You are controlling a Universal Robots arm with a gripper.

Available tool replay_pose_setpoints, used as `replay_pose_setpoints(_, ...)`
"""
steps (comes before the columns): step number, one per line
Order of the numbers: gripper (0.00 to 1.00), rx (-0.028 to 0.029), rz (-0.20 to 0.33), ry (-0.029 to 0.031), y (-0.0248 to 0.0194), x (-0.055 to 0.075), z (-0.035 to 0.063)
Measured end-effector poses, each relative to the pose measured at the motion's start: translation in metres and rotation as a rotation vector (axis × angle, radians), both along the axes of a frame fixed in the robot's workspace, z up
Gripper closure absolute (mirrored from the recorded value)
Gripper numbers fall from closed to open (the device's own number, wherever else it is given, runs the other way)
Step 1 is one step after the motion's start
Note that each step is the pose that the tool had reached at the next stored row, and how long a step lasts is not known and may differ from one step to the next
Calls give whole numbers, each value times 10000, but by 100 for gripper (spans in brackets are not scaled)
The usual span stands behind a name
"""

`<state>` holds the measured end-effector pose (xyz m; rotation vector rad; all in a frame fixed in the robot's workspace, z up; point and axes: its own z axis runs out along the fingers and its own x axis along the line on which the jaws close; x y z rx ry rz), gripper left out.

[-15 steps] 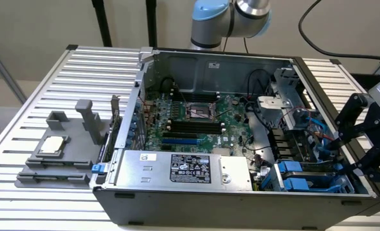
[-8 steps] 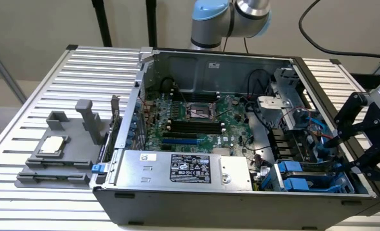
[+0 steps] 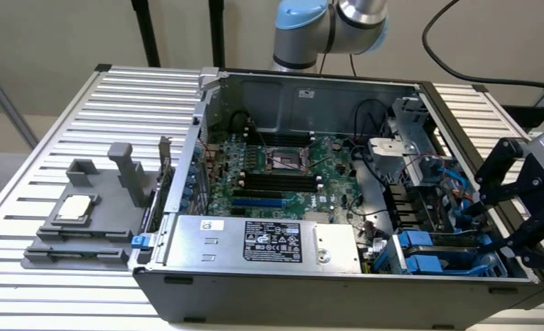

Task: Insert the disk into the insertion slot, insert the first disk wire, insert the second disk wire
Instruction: 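Insert the first disk wire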

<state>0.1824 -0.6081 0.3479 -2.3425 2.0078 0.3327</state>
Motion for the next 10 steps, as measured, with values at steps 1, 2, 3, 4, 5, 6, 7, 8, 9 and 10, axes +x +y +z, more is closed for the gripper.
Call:
replay_pose_setpoints(1, 50, 8, 48, -4, -2, -3, 3)
replay_pose_setpoints(2, 50, 24, 94, -5, -3, -2, 4)
replay_pose_setpoints(3, 50, 54, 134, -5, -3, -3, 4)
replay_pose_setpoints(4, 50, 87, 172, -5, -4, -3, 5)
replay_pose_setpoints(5, 50, 135, 205, -6, -5, -2, 8)
replay_pose_setpoints(6, 50, 195, 233, -8, -6, 0, 8)
replay_pose_setpoints(7, 50, 264, 256, -12, -7, 3, 8)
replay_pose_setpoints(8, 50, 322, 271, -19, -9, 6, 8)
replay_pose_setpoints(9, 50, 386, 285, -38, -12, 8, 8)
replay_pose_setpoints(10, 50, 446, 296, -82, -16, 9, 8)
